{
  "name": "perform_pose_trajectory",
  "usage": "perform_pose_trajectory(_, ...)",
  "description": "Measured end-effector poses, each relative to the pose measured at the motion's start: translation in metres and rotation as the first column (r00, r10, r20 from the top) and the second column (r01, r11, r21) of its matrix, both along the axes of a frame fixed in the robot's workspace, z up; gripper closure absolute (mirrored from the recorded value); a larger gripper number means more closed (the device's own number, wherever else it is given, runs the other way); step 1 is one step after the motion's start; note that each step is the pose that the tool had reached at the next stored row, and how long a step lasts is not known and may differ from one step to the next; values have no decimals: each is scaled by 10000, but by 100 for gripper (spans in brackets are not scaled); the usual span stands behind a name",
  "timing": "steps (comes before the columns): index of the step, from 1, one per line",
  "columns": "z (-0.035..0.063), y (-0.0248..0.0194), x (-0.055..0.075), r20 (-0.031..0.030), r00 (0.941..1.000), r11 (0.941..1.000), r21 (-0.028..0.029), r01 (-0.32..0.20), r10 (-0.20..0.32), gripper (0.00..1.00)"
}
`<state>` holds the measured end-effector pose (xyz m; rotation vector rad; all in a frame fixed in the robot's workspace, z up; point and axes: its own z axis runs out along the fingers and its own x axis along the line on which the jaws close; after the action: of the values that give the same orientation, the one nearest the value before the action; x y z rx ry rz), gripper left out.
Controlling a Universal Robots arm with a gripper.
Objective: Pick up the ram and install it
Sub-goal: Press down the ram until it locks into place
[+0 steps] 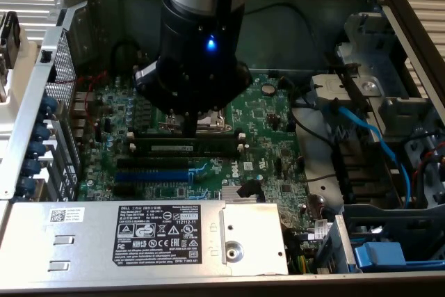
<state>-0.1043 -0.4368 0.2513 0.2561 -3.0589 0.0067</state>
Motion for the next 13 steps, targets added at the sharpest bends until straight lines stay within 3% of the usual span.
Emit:
perform_pose_trajectory(9,1,0,0,1,9955,9955,-24,948,-948,90)
perform_pose_trajectory(13,1,0,0,2,9951,9951,-31,987,-987,90)
